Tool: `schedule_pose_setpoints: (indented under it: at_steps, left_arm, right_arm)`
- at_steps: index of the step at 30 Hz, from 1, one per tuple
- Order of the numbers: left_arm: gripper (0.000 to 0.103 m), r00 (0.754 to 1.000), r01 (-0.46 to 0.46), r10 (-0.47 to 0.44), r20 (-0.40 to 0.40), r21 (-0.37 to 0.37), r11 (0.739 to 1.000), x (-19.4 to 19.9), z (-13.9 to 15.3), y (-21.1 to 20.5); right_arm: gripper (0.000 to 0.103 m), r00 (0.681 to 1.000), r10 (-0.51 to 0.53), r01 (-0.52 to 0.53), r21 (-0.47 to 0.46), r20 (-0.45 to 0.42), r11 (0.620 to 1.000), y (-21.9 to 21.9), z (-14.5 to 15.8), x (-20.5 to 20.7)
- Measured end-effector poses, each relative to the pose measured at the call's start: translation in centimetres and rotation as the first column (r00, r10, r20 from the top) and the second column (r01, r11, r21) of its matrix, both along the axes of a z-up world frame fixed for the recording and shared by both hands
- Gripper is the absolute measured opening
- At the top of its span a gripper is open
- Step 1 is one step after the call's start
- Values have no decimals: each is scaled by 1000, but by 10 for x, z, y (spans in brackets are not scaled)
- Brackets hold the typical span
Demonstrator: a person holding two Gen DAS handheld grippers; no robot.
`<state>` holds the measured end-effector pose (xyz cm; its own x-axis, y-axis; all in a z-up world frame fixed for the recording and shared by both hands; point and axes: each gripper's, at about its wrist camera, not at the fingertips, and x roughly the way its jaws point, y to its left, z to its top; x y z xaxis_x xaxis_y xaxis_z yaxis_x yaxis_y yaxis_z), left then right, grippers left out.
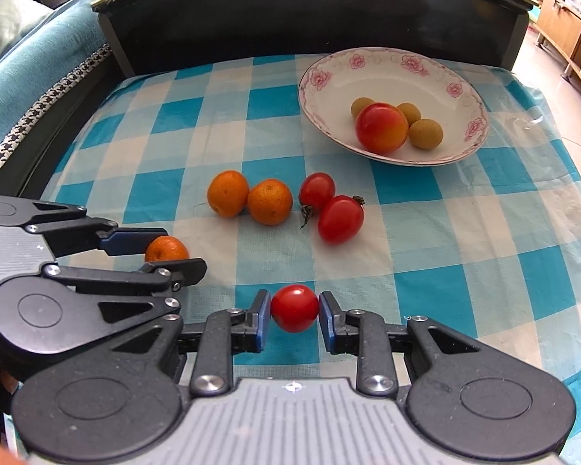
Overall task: Organize fruits
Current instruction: 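Carry the held cherry tomato and tangerine over the white floral bowl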
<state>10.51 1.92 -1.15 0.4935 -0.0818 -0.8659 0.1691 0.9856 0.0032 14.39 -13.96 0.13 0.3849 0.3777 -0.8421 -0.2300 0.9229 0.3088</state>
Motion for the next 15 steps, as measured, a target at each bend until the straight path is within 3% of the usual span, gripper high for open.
schedule_pose_setpoints:
  at_steps: [15]
  left_arm:
    - [41,1000,3,-2,31,-22,1000,11,13,-11]
  right_arm:
    - [31,999,-47,47,-7,2,999,-15,9,7]
